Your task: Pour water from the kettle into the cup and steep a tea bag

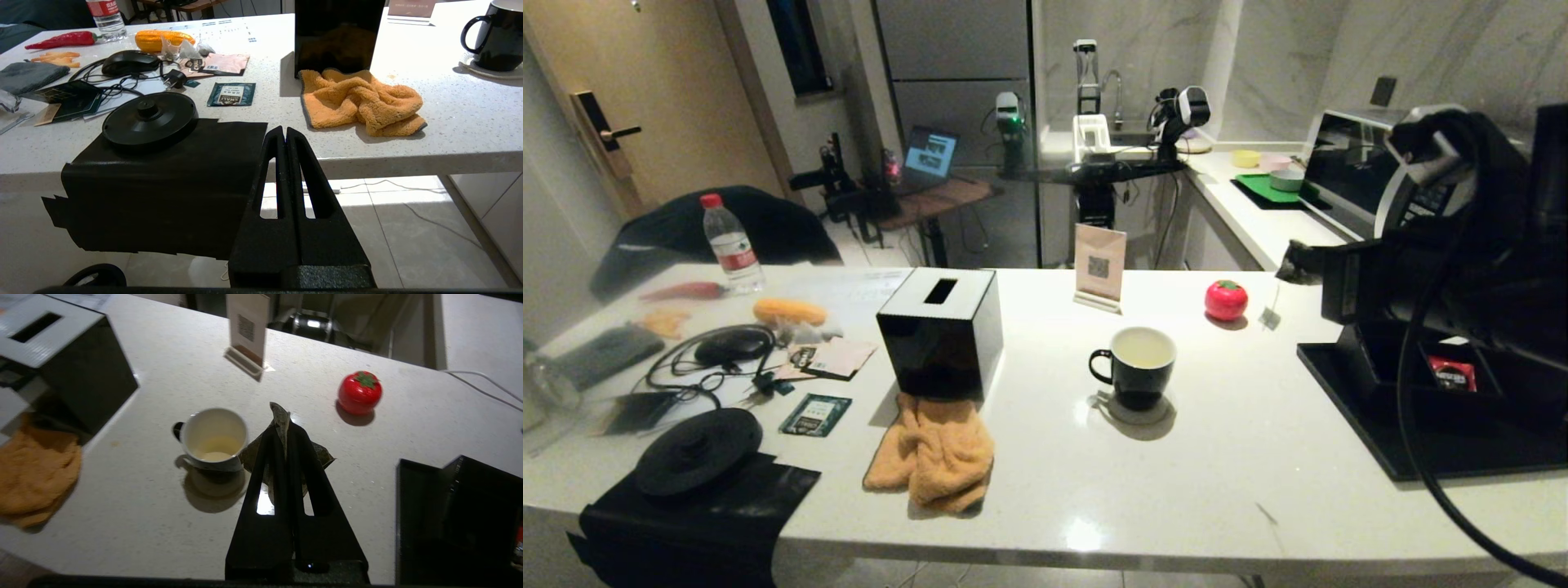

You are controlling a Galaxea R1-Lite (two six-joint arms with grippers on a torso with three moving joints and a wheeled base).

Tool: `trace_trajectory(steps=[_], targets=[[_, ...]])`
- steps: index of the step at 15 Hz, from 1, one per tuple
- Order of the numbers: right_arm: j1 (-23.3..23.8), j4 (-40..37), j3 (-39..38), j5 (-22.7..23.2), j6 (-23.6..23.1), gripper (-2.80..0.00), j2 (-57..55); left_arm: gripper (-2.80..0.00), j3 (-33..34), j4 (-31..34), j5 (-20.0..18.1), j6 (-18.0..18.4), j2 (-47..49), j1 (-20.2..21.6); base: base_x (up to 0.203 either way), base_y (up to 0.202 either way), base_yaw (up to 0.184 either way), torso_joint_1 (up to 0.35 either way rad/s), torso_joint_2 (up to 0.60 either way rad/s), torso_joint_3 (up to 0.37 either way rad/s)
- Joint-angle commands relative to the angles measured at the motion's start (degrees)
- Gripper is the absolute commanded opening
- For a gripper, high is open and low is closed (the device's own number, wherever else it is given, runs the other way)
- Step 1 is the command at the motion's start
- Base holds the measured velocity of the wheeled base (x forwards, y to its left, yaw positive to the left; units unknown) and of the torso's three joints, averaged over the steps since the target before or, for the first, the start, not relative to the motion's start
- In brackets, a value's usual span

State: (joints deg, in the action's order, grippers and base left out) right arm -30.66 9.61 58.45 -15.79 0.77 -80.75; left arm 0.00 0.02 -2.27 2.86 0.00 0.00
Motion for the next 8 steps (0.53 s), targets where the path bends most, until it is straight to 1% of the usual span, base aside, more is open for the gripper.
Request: trace_trajectory(steps=[1,4,6,8], targets=[[-3.48,0.36,-0.01,0.03,-0.05,-2.80,1.14,-2.80,0.00,-0.02,-0.02,0.04,0.00,0.00,0.000,0.000,0.000,0.000,0.00,0.000],[-7.89,3.01,-0.11,-0.20,-0.50,-2.80,1.06,-2.80,0.00,-0.02,-0.02,0.04,0.00,0.00,0.000,0.000,0.000,0.000,0.00,0.000],[-9.30,3.05,-0.18,-0.06,-2.46,-2.80,1.13,-2.80,0.00,-0.02,-0.02,-0.23,0.00,0.00,0.000,0.000,0.000,0.000,0.00,0.000],[-10.38,3.05,-0.06,0.03,-2.88,-2.80,0.95,-2.80,0.00,-0.02,-0.02,-0.23,0.00,0.08,0.000,0.000,0.000,0.000,0.00,0.000]])
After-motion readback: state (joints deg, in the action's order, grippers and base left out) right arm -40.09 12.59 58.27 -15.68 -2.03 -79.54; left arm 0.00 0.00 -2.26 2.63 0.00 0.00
